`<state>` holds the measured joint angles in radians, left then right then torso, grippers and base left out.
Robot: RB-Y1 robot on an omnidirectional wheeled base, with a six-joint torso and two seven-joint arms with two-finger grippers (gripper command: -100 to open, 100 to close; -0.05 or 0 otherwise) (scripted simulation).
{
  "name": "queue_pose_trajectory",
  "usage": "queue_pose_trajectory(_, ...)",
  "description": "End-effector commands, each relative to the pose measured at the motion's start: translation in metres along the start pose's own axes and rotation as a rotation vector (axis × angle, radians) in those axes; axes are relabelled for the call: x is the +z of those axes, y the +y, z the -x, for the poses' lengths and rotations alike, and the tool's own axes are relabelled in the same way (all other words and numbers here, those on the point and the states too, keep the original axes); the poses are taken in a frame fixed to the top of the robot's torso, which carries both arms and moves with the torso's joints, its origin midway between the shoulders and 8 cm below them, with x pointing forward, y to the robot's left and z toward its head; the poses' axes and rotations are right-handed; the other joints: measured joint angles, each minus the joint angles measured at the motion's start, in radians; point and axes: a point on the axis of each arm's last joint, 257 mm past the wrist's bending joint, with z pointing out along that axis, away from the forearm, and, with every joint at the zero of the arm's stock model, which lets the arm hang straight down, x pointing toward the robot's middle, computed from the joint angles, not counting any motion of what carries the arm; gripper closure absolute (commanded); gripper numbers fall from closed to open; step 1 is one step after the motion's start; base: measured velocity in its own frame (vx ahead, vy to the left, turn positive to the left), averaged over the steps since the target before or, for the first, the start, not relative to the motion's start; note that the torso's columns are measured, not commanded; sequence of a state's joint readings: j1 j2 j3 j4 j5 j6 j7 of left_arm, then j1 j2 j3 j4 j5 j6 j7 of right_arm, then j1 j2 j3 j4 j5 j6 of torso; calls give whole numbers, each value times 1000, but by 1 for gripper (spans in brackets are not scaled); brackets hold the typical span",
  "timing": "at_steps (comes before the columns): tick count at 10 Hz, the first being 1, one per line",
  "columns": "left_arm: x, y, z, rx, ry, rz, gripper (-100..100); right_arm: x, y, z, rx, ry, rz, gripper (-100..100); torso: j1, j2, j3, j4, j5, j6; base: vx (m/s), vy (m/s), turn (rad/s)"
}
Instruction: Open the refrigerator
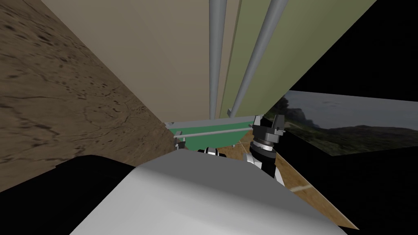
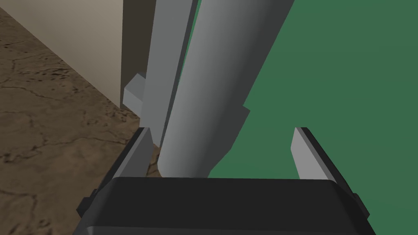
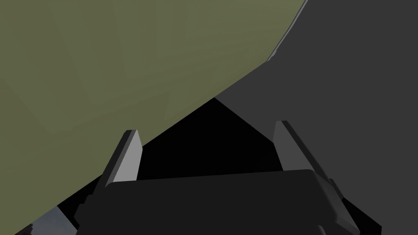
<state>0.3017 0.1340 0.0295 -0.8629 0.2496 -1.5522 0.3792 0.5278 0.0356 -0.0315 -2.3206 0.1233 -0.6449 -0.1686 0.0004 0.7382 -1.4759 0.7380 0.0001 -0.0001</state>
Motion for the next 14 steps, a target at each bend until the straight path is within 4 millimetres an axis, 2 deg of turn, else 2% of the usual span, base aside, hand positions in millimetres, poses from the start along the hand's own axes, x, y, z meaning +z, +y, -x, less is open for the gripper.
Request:
queue_pose_trajectory(1,12,-16,0,-13,17,-55,-100,0,0,0,0,0,0,0,0,0,0,0,0,0,-2,-10,6)
queue_pose_trajectory(2,9,-11,1,-8,11,-38,-100,0,0,0,0,0,0,0,0,0,0,0,0,0,0,0,0)
queue_pose_trajectory(5,36,-10,10,-12,16,-40,-100,0,0,0,0,0,0,0,-2,0,0,0,0,0,-19,-29,15)
queue_pose_trajectory(9,58,-9,16,-14,19,-40,-100,0,0,0,0,0,0,0,0,0,0,0,0,0,-23,-28,8)
queue_pose_trajectory(10,52,-9,14,-14,20,-38,-100,0,0,0,0,0,0,0,1,-1,-1,1,-1,0,-13,-15,2)
queue_pose_trajectory(11,41,-10,11,-12,17,-40,100,0,0,0,0,0,0,0,1,-2,-1,0,0,0,16,21,-33)
queue_pose_trajectory(14,25,-11,7,-11,15,-41,100,0,0,0,0,0,0,0,4,0,1,0,2,-2,31,32,-10)
